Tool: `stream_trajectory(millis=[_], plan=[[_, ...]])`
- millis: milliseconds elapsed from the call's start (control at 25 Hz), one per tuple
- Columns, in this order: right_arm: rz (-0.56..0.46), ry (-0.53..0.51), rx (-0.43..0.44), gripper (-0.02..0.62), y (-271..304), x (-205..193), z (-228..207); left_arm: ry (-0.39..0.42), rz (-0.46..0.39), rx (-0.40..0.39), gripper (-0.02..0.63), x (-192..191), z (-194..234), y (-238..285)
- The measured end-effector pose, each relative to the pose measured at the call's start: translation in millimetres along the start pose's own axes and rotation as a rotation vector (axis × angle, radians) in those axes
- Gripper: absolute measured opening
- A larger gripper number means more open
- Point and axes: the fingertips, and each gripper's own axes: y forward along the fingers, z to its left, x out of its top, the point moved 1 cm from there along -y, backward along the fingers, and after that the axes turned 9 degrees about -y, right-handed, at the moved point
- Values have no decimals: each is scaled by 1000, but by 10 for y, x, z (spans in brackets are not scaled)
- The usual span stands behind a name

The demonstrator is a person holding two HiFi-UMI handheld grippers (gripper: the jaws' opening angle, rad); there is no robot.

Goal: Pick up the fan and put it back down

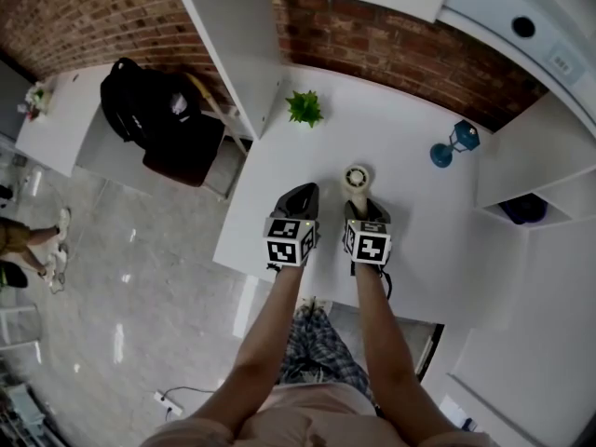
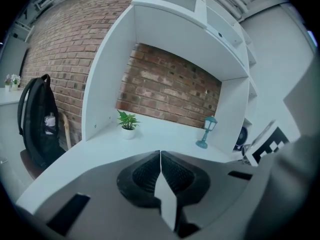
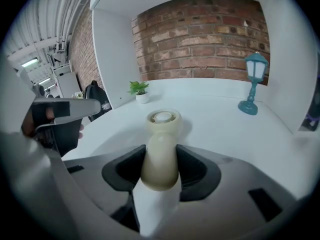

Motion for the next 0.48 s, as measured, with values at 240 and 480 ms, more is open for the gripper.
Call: stream_trajectory(millis=[240,480], plan=[[-33,22,59,447,-68,82,64,1,-1,10,29,26,27,-8],[-54,29,80,488,-151,144,78,0,0,15,29,19,12,-36]])
